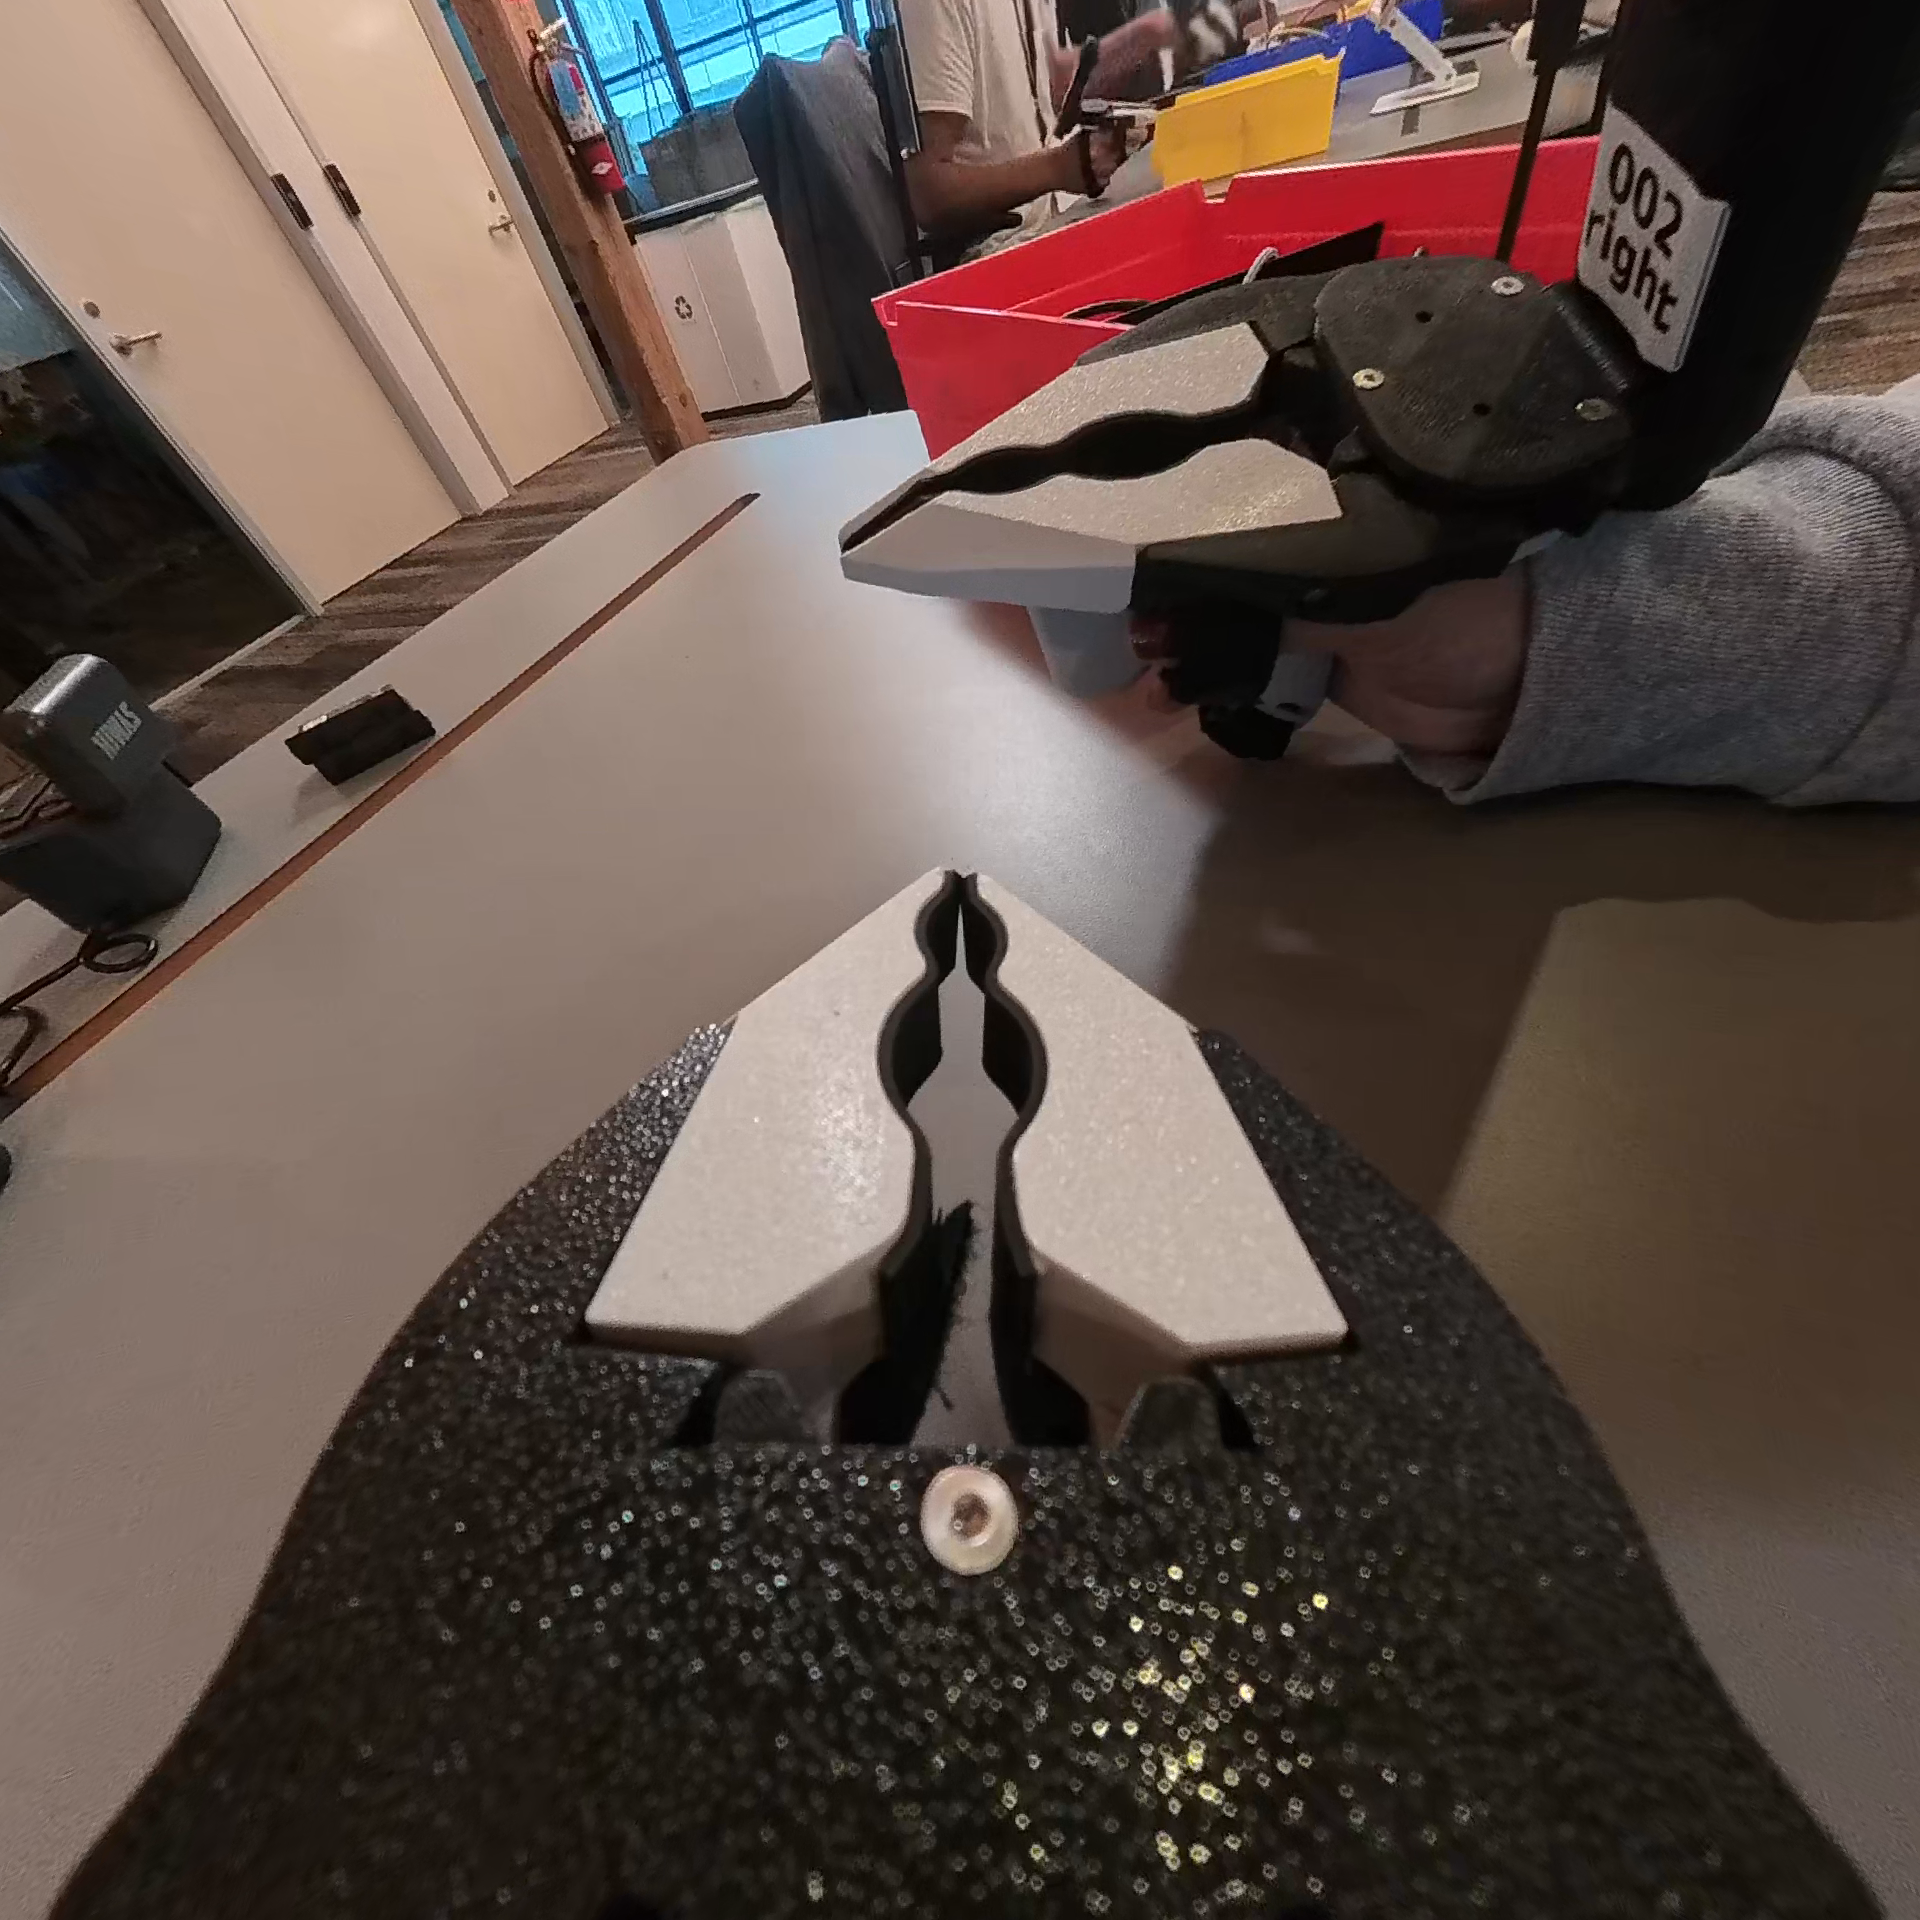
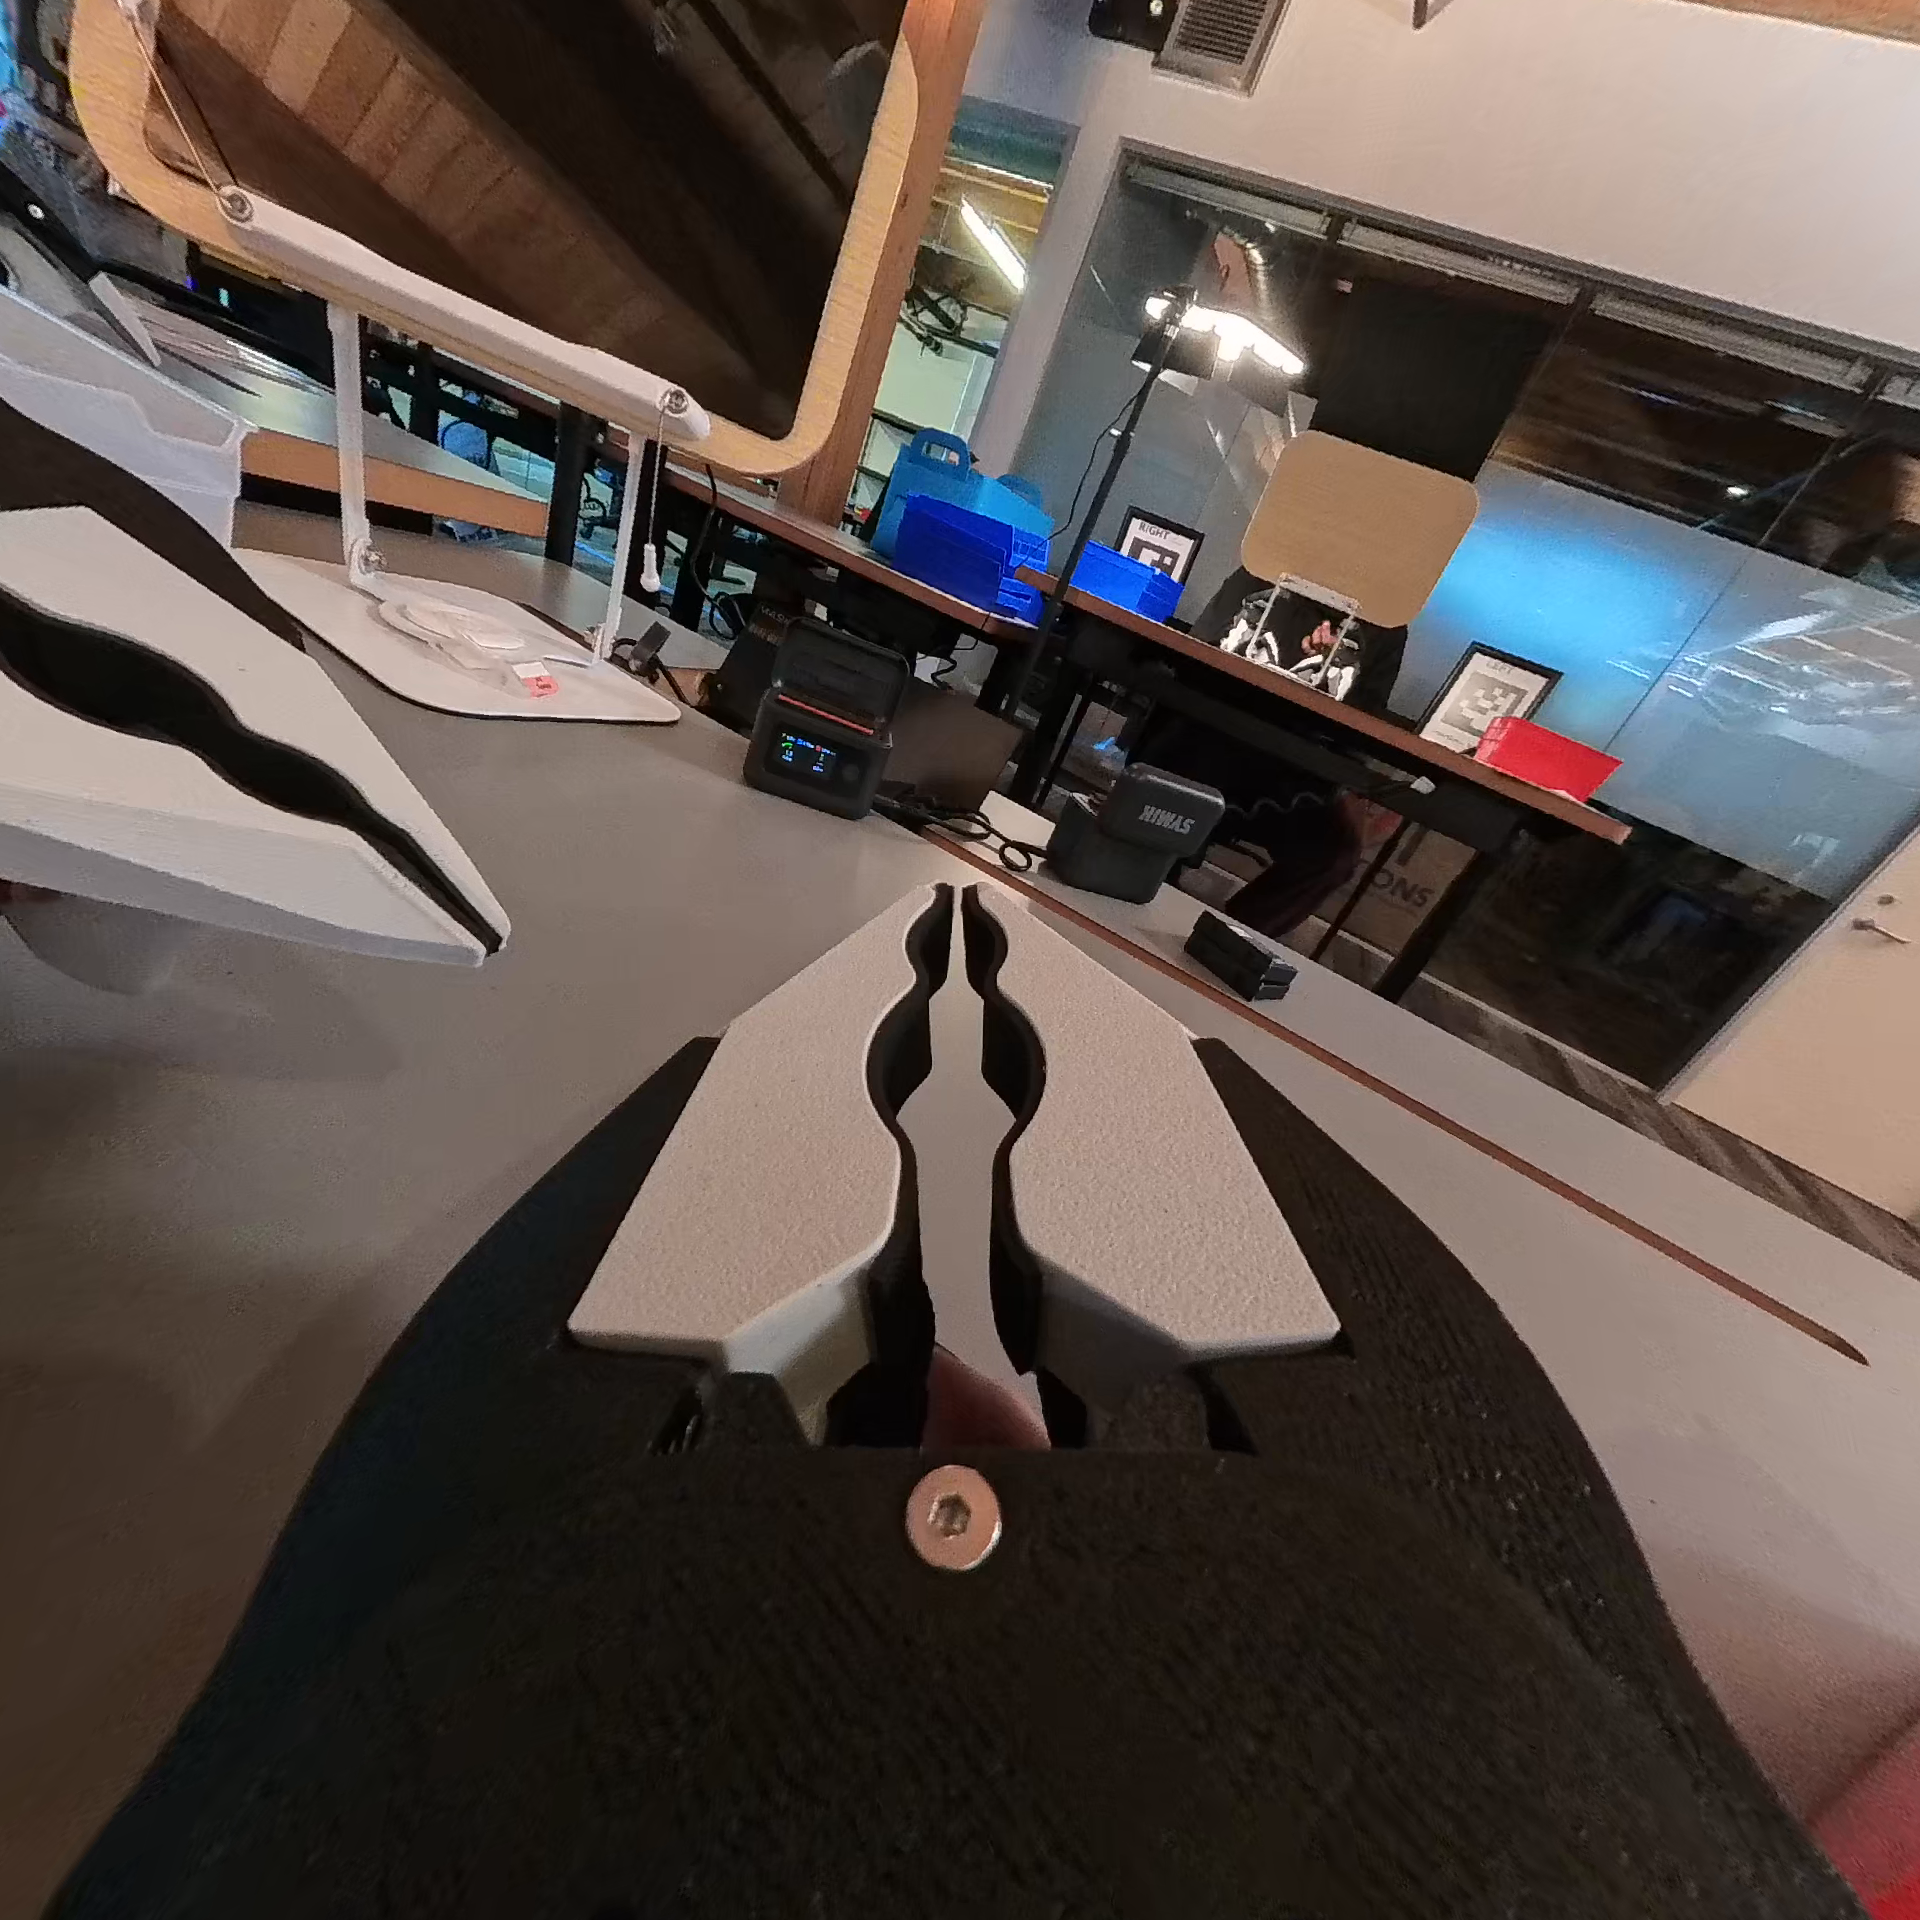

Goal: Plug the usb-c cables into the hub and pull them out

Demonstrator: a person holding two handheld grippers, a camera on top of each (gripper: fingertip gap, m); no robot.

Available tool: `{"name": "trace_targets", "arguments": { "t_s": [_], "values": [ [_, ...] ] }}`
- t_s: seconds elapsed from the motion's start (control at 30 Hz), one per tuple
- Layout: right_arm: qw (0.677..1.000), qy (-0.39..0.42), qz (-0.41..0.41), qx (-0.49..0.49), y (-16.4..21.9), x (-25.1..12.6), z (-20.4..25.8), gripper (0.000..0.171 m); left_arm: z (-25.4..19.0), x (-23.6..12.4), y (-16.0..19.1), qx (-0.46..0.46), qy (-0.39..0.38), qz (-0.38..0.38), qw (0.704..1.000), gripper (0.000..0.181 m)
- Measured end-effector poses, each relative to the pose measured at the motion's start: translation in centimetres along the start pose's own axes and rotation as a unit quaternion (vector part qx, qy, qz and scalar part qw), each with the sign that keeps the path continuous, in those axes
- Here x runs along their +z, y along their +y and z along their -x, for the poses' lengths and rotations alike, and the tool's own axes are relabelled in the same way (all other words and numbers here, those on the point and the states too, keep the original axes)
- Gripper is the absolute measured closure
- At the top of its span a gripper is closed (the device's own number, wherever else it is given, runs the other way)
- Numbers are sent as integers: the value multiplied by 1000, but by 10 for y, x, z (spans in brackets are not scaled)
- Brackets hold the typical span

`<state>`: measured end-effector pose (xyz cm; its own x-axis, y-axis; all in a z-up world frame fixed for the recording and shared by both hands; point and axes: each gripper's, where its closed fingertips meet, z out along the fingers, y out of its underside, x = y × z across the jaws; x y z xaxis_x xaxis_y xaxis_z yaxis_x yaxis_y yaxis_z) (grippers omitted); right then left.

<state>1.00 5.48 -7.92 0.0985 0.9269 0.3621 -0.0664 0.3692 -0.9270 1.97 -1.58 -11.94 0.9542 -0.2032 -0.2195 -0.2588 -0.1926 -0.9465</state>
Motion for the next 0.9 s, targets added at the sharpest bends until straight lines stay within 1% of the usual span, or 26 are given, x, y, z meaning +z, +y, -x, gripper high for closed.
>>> {"name": "trace_targets", "arguments": {
  "t_s": [0.17, 0.3, 0.33, 0.37, 0.4, 0.53, 0.6, 0.63, 0.67, 0.73, 0.77, 0.8, 0.83, 0.9],
  "values": [
    [1000, -2, 1, 0, 1, 1, 1, 171, 1, -2, -3, 11, -5, -3, 1000, 181],
    [1000, -8, -6, 1, -4, 1, 3, 170, 6, -10, -17, 59, -39, -19, 997, 181],
    [1000, -8, -8, 3, -6, 1, 3, 166, 10, -13, -21, 68, -56, -25, 996, 181],
    [1000, -5, -14, 13, -9, 0, 2, 154, 17, -16, -26, 73, -85, -35, 993, 179],
    [999, -2, -28, 30, -15, -2, 1, 142, 23, -19, -31, 79, -108, -45, 990, 161],
    [993, 12, -74, 87, -35, -11, -8, 111, 45, -36, -48, 98, -200, -73, 972, 91],
    [994, -1, -59, 90, -37, -14, -5, 108, 52, -47, -58, 100, -237, -84, 963, 63],
    [994, -35, -37, 95, -36, -15, 6, 106, 48, -49, -60, 96, -225, -72, 967, 61],
    [991, -68, -21, 110, -37, -16, 15, 100, 41, -49, -59, 88, -197, -46, 975, 61],
    [983, -102, -8, 150, -46, -24, 23, 87, 40, -57, -61, 52, -185, -11, 981, 50],
    [980, -111, -9, 162, -55, -31, 24, 87, 44, -66, -62, 28, -198, 7, 980, 42],
    [979, -115, -14, 169, -66, -40, 23, 87, 48, -76, -64, 10, -218, 23, 976, 39],
    [978, -113, -19, 174, -79, -50, 19, 87, 52, -88, -65, -1, -241, 44, 969, 39],
    [982, -91, -19, 165, -104, -74, 2, 89, 64, -123, -63, -17, -314, 98, 944, 45]
  ]
}}
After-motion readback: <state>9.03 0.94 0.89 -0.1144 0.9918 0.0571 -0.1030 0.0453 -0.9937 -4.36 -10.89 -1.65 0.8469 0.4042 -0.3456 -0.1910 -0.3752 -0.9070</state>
